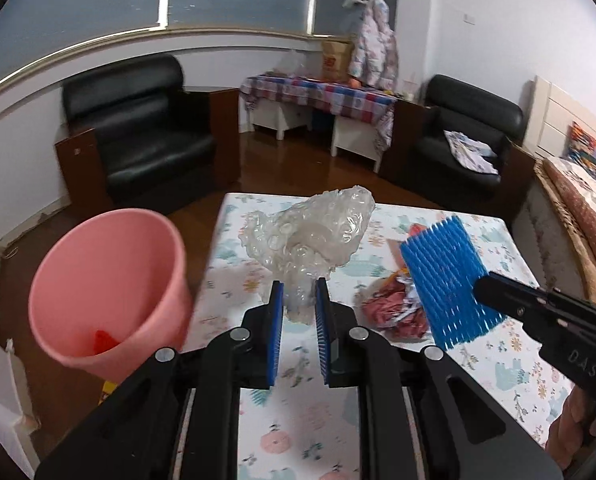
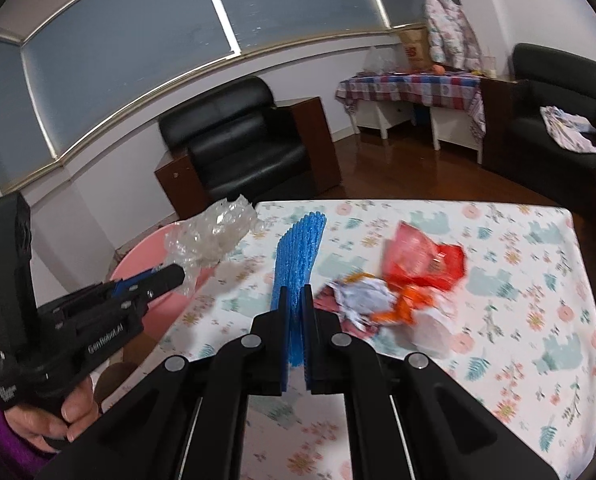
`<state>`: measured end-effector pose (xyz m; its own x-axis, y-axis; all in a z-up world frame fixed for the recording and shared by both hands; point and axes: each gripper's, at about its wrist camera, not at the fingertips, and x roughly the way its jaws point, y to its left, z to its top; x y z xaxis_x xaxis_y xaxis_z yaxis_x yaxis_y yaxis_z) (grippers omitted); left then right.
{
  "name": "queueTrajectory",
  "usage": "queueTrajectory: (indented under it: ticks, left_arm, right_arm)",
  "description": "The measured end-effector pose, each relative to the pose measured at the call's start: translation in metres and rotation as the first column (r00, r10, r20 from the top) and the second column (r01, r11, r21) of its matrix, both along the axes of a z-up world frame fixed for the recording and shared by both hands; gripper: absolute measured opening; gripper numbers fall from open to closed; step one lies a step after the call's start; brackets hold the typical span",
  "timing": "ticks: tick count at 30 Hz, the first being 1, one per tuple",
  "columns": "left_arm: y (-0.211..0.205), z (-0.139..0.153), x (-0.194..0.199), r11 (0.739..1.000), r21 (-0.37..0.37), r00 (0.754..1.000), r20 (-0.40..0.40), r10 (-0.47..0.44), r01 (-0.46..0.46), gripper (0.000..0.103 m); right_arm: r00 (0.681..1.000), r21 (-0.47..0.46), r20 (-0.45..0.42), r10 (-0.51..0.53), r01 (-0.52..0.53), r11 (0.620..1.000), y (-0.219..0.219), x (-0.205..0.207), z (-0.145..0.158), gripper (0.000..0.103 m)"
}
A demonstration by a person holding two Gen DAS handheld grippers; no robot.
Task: Collect trash
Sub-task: 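Carry the bubble wrap and blue sleeve over the pink bin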
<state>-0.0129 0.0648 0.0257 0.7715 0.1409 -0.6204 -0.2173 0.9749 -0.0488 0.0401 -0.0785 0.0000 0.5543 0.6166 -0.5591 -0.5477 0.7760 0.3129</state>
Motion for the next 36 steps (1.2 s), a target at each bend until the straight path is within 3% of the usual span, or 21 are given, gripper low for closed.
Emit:
queueTrajectory:
  ticks: [18,36]
  left_arm:
    - [0.074,0.011,-0.037,0.969,-0.011,0.968,0.047,0.248,-0.248,0.015]
    - [0.154,-0.016,-0.06,0.911,-0.047,0.912,-0.002,0.41,-0.41,0.015]
  right_arm:
    - [0.969,-0.039,0.089,0.231,-0.229,0.973,0.136,-0.005,0.026,0.005]
    - [0.943,-0.072,-0.007,0.334,-0.334,0.94,0.252,0.016,0.002,0.005]
